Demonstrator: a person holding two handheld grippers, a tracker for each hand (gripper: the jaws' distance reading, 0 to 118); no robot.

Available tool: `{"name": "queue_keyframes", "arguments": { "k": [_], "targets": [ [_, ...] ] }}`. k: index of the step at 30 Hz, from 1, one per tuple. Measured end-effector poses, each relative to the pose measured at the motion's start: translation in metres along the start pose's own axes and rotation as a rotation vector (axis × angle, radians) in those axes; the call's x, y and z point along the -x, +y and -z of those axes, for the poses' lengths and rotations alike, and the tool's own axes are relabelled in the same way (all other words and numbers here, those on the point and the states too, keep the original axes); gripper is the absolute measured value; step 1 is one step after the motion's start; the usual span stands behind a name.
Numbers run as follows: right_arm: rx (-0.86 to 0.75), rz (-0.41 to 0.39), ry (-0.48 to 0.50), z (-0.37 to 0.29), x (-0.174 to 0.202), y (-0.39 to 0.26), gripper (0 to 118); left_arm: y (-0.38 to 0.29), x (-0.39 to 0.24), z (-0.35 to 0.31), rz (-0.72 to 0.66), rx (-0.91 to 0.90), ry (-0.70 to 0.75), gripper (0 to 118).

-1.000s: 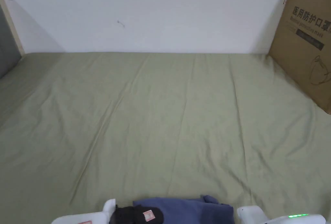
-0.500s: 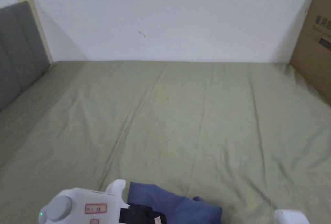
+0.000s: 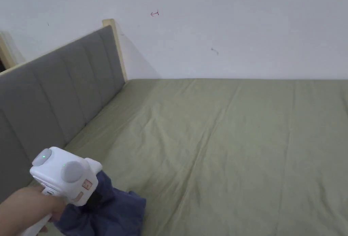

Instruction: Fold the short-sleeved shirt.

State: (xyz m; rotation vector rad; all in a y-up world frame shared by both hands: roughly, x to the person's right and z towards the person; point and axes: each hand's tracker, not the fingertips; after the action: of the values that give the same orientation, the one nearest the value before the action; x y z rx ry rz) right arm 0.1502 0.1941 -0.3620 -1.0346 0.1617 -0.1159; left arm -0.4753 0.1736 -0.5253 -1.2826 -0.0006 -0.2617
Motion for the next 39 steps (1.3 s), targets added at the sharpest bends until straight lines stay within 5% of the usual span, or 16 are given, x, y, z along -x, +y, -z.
{"name": "queue_keyframes", "arguments": {
  "k": [2, 3, 9, 12, 13, 14, 17, 24, 27, 34, 39],
  "targets": [
    [0.003, 0.006, 0.000, -0.002, 0.001, 0.001, 0, -0.004, 0.010, -0.004, -0.024, -0.031, 0.060, 111],
    [-0.002, 0.004, 0.000, -0.004, 0.003, 0.002, 0, -0.006, 0.014, -0.007, -0.019, -0.045, 0.098, 118],
    [-0.045, -0.037, -0.032, -0.010, 0.007, 0.006, 0, -0.028, 0.008, -0.056, -0.094, -0.190, 0.080, 115],
    [-0.070, -0.029, -0.020, -0.019, 0.007, 0.007, 0, -0.039, -0.030, -0.081, -0.181, -0.268, -0.092, 115],
    [-0.079, -0.024, -0.012, -0.022, 0.007, 0.006, 0, -0.045, -0.048, -0.089, -0.208, -0.251, -0.155, 112],
    [-0.086, -0.020, -0.007, -0.026, 0.007, 0.006, 0, -0.048, -0.065, -0.096, -0.222, -0.244, -0.221, 95],
    [-0.104, -0.018, 0.005, -0.038, 0.005, 0.006, 0, -0.067, -0.129, -0.117, -0.217, -0.320, -0.383, 1],
    [-0.229, 0.028, 0.055, -0.096, -0.004, 0.027, 0, -0.095, -0.220, -0.180, -0.276, -0.717, -0.521, 1],
    [-0.458, -0.005, 0.091, -0.138, -0.004, 0.031, 0, -0.105, -0.247, -0.223, -0.207, -0.971, -0.372, 1],
    [-1.028, -0.042, -0.061, -0.171, 0.005, -0.003, 0, -0.137, -0.299, -0.253, -0.103, -1.335, -0.098, 1],
    [-1.111, -0.040, -0.154, -0.160, 0.019, -0.043, 0, -0.165, -0.320, -0.245, -0.124, -1.340, -0.005, 1]
  ]
}}
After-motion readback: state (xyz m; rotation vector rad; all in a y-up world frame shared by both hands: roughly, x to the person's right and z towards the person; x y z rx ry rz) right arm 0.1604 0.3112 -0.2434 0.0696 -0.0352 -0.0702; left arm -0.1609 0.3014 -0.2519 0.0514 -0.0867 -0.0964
